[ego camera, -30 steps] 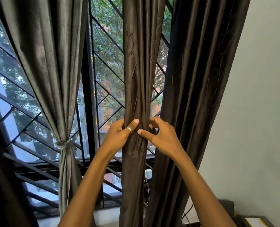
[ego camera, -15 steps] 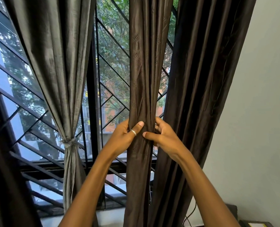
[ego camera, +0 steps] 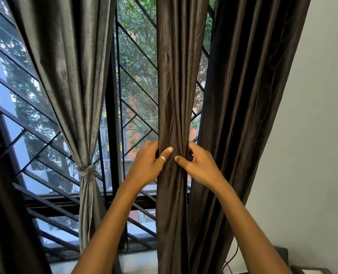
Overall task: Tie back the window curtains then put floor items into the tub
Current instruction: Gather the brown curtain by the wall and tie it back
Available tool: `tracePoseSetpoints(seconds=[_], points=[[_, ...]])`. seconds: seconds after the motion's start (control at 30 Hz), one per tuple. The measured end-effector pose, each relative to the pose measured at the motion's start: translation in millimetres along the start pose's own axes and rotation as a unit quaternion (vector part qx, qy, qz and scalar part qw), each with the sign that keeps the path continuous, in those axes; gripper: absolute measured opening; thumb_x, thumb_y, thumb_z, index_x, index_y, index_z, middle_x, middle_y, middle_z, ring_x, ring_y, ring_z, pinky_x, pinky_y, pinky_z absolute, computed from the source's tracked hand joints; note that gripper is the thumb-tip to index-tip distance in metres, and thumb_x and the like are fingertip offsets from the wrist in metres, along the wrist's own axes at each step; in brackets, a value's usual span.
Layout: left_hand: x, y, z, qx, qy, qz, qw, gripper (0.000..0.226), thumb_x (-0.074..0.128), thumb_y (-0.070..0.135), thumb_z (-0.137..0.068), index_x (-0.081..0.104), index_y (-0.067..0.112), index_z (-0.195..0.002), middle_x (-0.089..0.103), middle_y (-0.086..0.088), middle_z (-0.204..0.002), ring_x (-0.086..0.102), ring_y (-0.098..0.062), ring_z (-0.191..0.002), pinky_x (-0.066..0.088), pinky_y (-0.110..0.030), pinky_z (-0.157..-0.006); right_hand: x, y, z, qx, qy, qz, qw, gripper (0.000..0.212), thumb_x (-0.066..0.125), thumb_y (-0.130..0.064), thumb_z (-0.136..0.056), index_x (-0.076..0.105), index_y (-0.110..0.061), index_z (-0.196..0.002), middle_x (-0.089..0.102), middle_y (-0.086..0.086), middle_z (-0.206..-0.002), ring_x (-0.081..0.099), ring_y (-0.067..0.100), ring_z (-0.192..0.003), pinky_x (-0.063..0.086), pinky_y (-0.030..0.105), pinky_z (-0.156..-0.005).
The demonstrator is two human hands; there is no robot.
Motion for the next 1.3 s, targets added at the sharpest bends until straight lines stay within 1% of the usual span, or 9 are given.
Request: tracePoseSetpoints(seconds=[0.17, 0.27, 0.43, 0.57, 0.7, 0.97, 1.03, 1.13, 1.3], points=[[0.1, 5.2, 3.0, -0.026, 0.108, -0.005, 0.994, 0.052, 0.067, 0.043, -0.09, 0.041, 0.022, -0.131, 0.047, 0.001, -0.121, 0.057, -0.013, -0.101, 0.054, -0.035, -0.078, -1.3, 2.6, 2.7, 0.009, 0.079, 0.124, 0.989, 0.04, 0.074, -0.046, -0.086, 0.046, -0.025, -0.105, 0.06, -0.003, -0.101, 0.06, 0.017, -0.09, 0.046, 0.029, -0.07], [1.2, 23.7, 9.4, 0.009, 0.157, -0.16, 0.974, 0.038, 0.063, 0.04, -0.094, 0.041, 0.02, -0.117, 0.045, -0.001, -0.11, 0.053, -0.022, -0.072, 0.045, -0.036, -0.053, -0.4, 0.5, 5.4, 0.026, 0.098, 0.127, 0.987, 0.05, 0.073, -0.051, -0.085, 0.041, -0.024, -0.112, 0.061, -0.001, -0.094, 0.062, 0.021, -0.082, 0.053, 0.037, -0.07], [4.7, 29.3, 14.1, 0.04, 0.14, -0.281, 0.949, 0.023, 0.064, 0.012, -0.089, 0.054, 0.022, -0.107, 0.042, 0.0, -0.09, 0.049, -0.024, -0.062, 0.048, -0.042, -0.044, 1.3, -0.8, 9.7, 0.006, 0.132, 0.079, 0.988, 0.03, 0.066, -0.032, -0.095, 0.04, -0.024, -0.108, 0.061, 0.003, -0.075, 0.062, 0.017, -0.063, 0.054, 0.041, -0.065], [4.6, 28.4, 10.8, 0.051, 0.124, -0.291, 0.947, 0.026, 0.07, 0.013, -0.087, 0.066, 0.022, -0.11, 0.048, -0.001, -0.087, 0.053, -0.022, -0.063, 0.046, -0.036, -0.041, 2.7, -4.6, 13.2, 0.004, 0.095, 0.019, 0.995, 0.018, 0.061, -0.023, -0.098, 0.044, -0.023, -0.106, 0.062, 0.011, -0.071, 0.056, 0.015, -0.05, 0.046, 0.027, -0.052], [6.3, 35.7, 9.1, 0.064, 0.107, -0.313, 0.941, 0.026, 0.066, 0.009, -0.084, 0.066, 0.02, -0.108, 0.052, -0.003, -0.088, 0.055, -0.026, -0.066, 0.035, -0.031, -0.042, 3.6, -11.3, 16.3, -0.009, 0.084, -0.06, 0.995, 0.014, 0.059, -0.019, -0.1, 0.047, -0.018, -0.107, 0.061, -0.002, -0.073, 0.066, 0.014, -0.051, 0.047, 0.016, -0.055], [5.3, 37.9, 15.9, 0.067, 0.115, -0.307, 0.942, 0.026, 0.061, -0.003, -0.079, 0.058, 0.016, -0.096, 0.043, -0.003, -0.086, 0.046, -0.026, -0.066, 0.035, -0.035, -0.04, 1.7, -17.7, 16.6, -0.026, 0.093, -0.102, 0.99, 0.013, 0.059, -0.018, -0.1, 0.048, -0.021, -0.107, 0.067, -0.004, -0.073, 0.068, 0.017, -0.057, 0.055, 0.024, -0.061], [4.8, 34.6, 14.7, 0.067, 0.111, -0.303, 0.944, 0.031, 0.064, -0.001, -0.079, 0.065, 0.019, -0.103, 0.046, -0.002, -0.088, 0.05, -0.024, -0.068, 0.031, -0.031, -0.041, 2.7, -16.5, 15.8, -0.028, 0.109, -0.092, 0.989, 0.014, 0.059, -0.019, -0.099, 0.048, -0.024, -0.105, 0.064, -0.008, -0.072, 0.064, 0.014, -0.057, 0.054, 0.029, -0.058], [5.4, 30.7, 15.8, 0.078, 0.094, -0.299, 0.946, 0.03, 0.065, 0.013, -0.083, 0.069, 0.021, -0.112, 0.051, -0.002, -0.093, 0.058, -0.023, -0.077, 0.033, -0.029, -0.043, 3.4, -15.6, 12.7, -0.034, 0.132, -0.066, 0.989, 0.015, 0.061, -0.021, -0.097, 0.049, -0.027, -0.103, 0.059, -0.013, -0.077, 0.055, 0.001, -0.063, 0.041, 0.016, -0.059], [8.4, 33.8, 20.6, 0.095, 0.057, -0.324, 0.94, 0.032, 0.054, 0.042, -0.084, 0.061, 0.022, -0.108, 0.047, 0.002, -0.093, 0.052, -0.019, -0.079, 0.027, -0.026, -0.045, 4.5, -25.0, 9.5, -0.047, 0.117, -0.05, 0.991, 0.015, 0.06, -0.021, -0.097, 0.048, -0.028, -0.103, 0.059, -0.005, -0.075, 0.049, 0.007, -0.051, 0.04, 0.019, -0.055]])
Point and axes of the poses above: each hand's wrist, its own z-axis away from the middle knuckle, its own x-axis out of the palm, y = z × x, the point moved 2 cm from there along -z, towards the middle knuckle
